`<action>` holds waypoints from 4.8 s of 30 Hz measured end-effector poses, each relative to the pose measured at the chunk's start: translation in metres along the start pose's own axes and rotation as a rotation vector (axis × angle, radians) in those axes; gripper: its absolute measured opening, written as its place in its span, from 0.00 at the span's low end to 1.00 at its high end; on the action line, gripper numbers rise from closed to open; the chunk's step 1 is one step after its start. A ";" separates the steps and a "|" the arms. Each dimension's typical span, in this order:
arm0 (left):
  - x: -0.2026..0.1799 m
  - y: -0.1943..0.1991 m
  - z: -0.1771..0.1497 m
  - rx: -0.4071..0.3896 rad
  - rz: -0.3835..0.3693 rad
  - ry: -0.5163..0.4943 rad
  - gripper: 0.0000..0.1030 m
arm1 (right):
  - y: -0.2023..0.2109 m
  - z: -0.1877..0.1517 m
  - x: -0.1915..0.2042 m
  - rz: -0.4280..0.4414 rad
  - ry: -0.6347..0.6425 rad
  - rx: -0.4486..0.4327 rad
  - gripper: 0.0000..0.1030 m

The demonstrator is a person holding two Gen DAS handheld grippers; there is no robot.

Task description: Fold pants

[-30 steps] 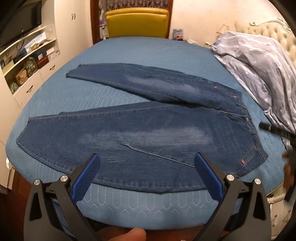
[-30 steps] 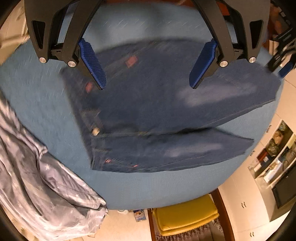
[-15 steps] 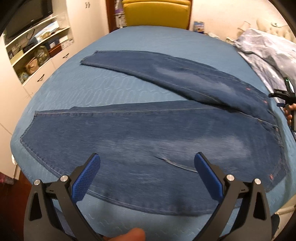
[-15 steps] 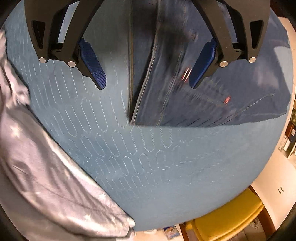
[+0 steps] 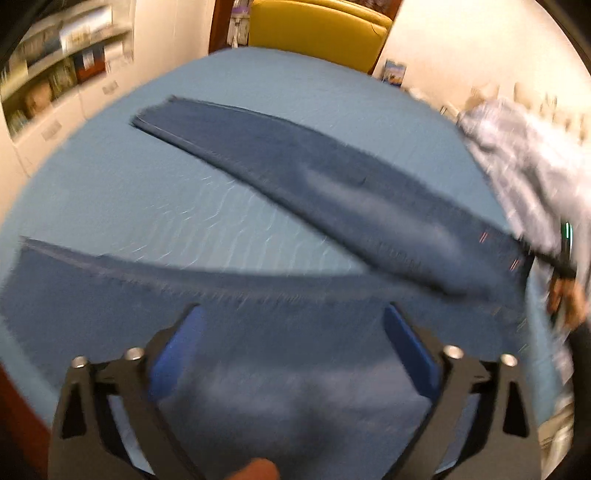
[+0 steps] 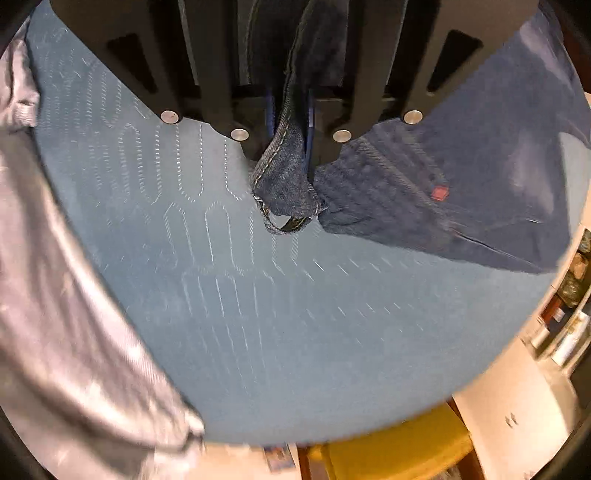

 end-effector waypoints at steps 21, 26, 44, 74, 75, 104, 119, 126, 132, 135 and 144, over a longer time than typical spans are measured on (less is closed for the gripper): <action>0.142 -0.117 0.099 0.016 -0.514 0.689 0.52 | 0.201 -0.206 0.084 0.207 0.097 -0.115 0.13; 0.175 -0.108 0.084 -0.037 -0.468 0.779 0.48 | 0.206 -0.195 0.078 0.200 0.069 -0.129 0.13; 0.168 -0.048 0.093 -0.064 -0.386 0.700 0.01 | 0.215 -0.169 0.065 0.188 0.168 -0.154 0.13; 0.190 0.049 -0.102 -0.056 -0.365 0.680 0.01 | 0.142 -0.284 -0.005 0.201 -0.635 0.131 0.14; 0.186 0.064 -0.100 -0.077 -0.369 0.671 0.01 | 0.147 -0.278 -0.005 0.195 -0.629 0.115 0.11; 0.237 0.064 -0.126 -0.194 -0.482 0.817 0.34 | 0.127 -0.286 -0.002 -0.083 -0.408 0.126 0.10; 0.355 0.104 -0.017 -0.438 -0.453 0.920 0.34 | 0.126 -0.285 -0.001 -0.116 -0.382 0.154 0.10; 0.310 0.121 -0.087 -0.296 -0.470 0.924 0.34 | 0.123 -0.285 -0.003 -0.114 -0.390 0.156 0.10; 0.309 0.098 -0.084 -0.263 -0.139 0.812 0.34 | 0.123 -0.283 -0.002 -0.119 -0.387 0.166 0.10; 0.297 0.079 -0.047 -0.199 0.054 0.626 0.34 | 0.124 -0.285 -0.004 -0.101 -0.393 0.159 0.10; 0.147 0.015 -0.013 -0.057 0.243 -0.120 0.60 | 0.123 -0.286 -0.005 -0.103 -0.386 0.167 0.10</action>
Point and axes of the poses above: each gripper's, at about its wrist camera, not at the fingertips, and y roughly against the way its jaws point, x to its left, z to its top, the point moved 6 cm from there along -y, roughly the way its jaws point, and after that the axes turned 7 degrees about -z, right-handed, at the moved point
